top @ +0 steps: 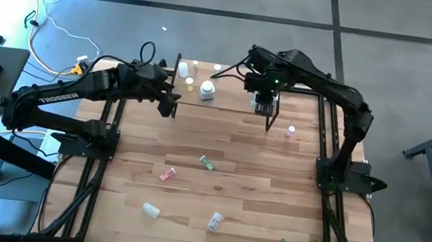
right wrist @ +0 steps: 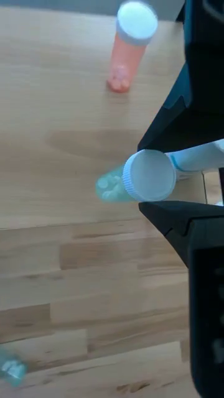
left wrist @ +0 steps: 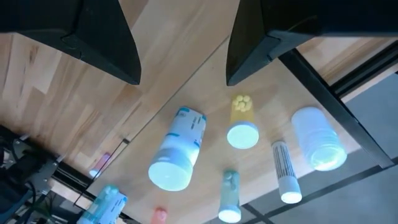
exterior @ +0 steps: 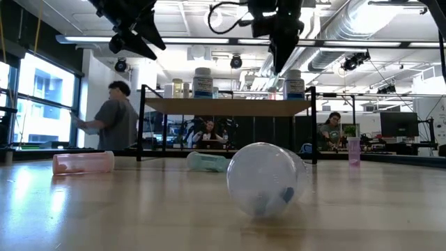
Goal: Pick and place medicine bottles onto shelf by color
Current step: Put the right blue pill bottle on the shelf
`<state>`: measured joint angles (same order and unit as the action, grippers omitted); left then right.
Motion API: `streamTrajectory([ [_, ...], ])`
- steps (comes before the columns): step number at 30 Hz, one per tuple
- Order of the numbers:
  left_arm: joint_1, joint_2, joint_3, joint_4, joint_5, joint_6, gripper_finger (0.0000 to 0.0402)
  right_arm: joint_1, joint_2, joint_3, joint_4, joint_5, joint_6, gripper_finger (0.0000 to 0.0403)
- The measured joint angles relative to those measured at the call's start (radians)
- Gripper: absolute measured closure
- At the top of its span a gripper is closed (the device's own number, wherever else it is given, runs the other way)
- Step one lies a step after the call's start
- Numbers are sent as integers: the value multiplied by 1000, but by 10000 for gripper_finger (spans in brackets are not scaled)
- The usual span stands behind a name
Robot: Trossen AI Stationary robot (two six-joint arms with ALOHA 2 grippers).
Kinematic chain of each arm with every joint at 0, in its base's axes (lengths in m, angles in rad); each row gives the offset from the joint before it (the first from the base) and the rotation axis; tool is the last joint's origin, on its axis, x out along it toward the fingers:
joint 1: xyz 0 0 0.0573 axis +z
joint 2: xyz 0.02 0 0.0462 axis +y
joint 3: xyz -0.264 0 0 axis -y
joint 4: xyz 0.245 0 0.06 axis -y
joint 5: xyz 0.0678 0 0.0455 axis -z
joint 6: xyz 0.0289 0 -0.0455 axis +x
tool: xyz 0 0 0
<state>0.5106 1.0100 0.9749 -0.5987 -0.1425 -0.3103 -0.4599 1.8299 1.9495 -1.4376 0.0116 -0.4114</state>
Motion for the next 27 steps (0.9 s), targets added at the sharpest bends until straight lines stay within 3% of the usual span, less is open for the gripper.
streamTrajectory([
  [19,1,0,0,-2,0,8,174,3,44,0,-29,0,-14,298],
  [27,1,0,0,-2,0,8,174,3,44,0,-24,60,-16,298],
])
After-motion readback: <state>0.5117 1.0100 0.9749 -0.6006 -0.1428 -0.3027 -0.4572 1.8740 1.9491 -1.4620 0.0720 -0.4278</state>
